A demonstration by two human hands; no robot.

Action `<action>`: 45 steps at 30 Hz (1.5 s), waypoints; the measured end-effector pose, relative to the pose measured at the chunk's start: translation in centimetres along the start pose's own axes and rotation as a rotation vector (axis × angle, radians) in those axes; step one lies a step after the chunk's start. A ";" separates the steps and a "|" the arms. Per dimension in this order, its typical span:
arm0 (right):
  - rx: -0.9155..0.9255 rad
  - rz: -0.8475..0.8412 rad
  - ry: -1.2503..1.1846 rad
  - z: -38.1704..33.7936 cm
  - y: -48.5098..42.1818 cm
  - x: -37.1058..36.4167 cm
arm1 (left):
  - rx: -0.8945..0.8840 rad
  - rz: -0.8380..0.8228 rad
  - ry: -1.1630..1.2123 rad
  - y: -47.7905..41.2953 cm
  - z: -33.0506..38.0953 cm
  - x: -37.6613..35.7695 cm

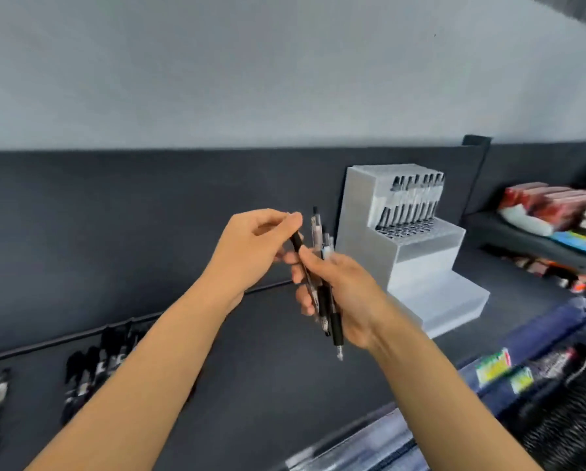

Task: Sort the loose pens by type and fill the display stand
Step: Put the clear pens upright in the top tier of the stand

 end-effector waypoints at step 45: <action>0.083 0.205 -0.067 -10.3 -1.6 32.4 | -0.275 -0.290 -0.016 -15.4 0.2 -31.2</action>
Point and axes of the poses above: each hand's wrist, its own y-axis away from the middle knuckle, its own x-axis out of the back of the hand, z = x × y, the point moved 5 cm from there along -y, towards the middle knuckle, and after that the axes turned 12 degrees about -x, right-handed, at the moved point
